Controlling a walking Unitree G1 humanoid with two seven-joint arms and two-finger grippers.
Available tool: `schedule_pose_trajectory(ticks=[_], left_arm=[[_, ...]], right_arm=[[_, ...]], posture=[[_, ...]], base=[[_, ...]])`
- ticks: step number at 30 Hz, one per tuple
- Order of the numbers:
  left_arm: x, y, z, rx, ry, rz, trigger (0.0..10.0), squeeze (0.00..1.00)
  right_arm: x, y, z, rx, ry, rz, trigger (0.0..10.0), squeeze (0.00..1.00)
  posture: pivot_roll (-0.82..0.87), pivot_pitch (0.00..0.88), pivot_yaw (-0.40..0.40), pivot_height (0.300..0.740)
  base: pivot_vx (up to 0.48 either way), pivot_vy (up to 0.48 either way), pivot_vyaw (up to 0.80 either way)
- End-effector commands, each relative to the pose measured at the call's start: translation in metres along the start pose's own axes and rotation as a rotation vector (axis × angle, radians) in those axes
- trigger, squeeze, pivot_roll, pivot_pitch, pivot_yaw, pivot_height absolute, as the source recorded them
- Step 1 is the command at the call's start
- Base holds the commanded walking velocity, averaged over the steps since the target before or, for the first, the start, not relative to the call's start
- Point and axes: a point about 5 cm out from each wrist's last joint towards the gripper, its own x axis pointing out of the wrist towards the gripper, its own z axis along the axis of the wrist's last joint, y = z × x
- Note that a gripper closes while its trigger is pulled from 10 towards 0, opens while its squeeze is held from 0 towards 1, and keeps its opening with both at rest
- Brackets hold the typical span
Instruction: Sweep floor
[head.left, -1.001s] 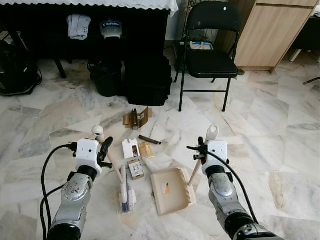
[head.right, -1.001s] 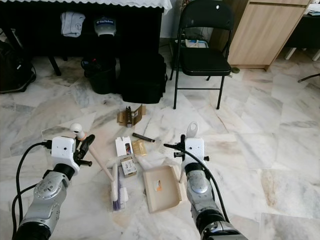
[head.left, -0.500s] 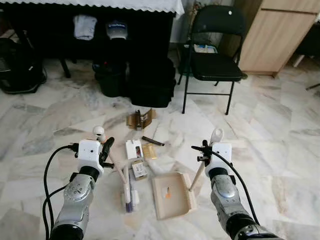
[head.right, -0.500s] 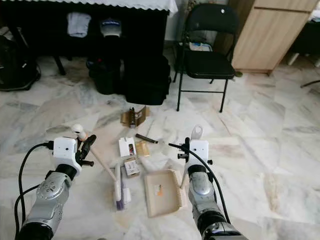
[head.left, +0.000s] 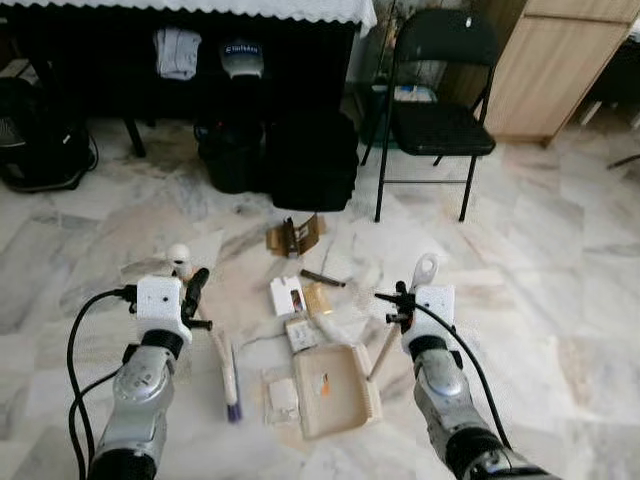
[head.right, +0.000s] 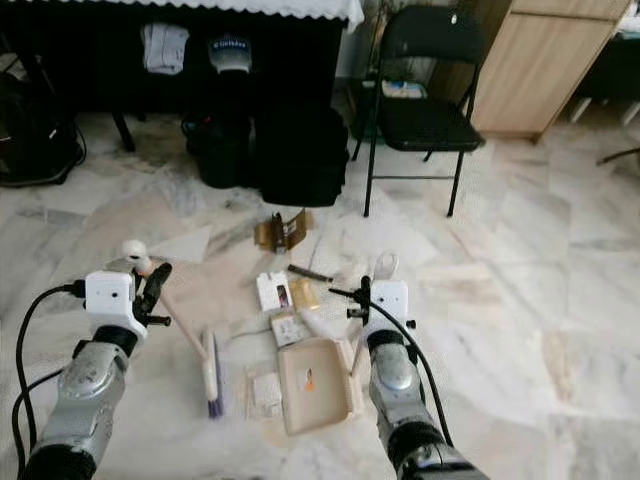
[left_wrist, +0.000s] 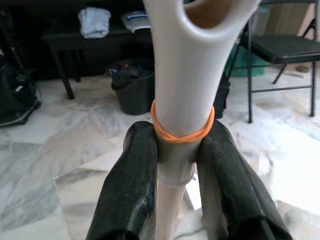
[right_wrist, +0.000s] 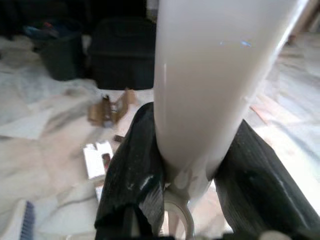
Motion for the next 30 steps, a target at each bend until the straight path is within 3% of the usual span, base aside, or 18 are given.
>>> schedule_pose_trajectory(ticks=[1, 17, 27, 30], left_arm=[[0.003, -0.001, 0.009, 0.006, -0.049, -0.008, 10.0, 0.0], [0.001, 0.002, 0.004, 0.019, -0.026, 0.012, 10.0, 0.0], [-0.001, 0.004, 0.001, 0.02, -0.014, 0.023, 10.0, 0.0], [-0.002, 0.004, 0.0, 0.021, -0.012, 0.027, 10.0, 0.0]], right_arm=[[0.001, -0.003, 0.0, -0.018, 0.003, -0.017, 10.0, 0.0], [-0.005, -0.013, -0.013, -0.075, 0.084, -0.096, 10.0, 0.0], [-0.004, -0.021, -0.014, -0.098, 0.092, -0.145, 10.0, 0.0], [-0.001, -0.03, -0.007, -0.104, 0.069, -0.181, 10.0, 0.0]], posture=[[0.11, 0.098, -0.08, 0.74], [0.11, 0.104, -0.081, 0.74], [0.11, 0.108, -0.083, 0.74], [0.11, 0.108, -0.083, 0.74]], base=[[0.0, 0.0, 0.0], [0.0, 0.0, 0.0], [0.0, 0.0, 0.0], [0.0, 0.0, 0.0]])
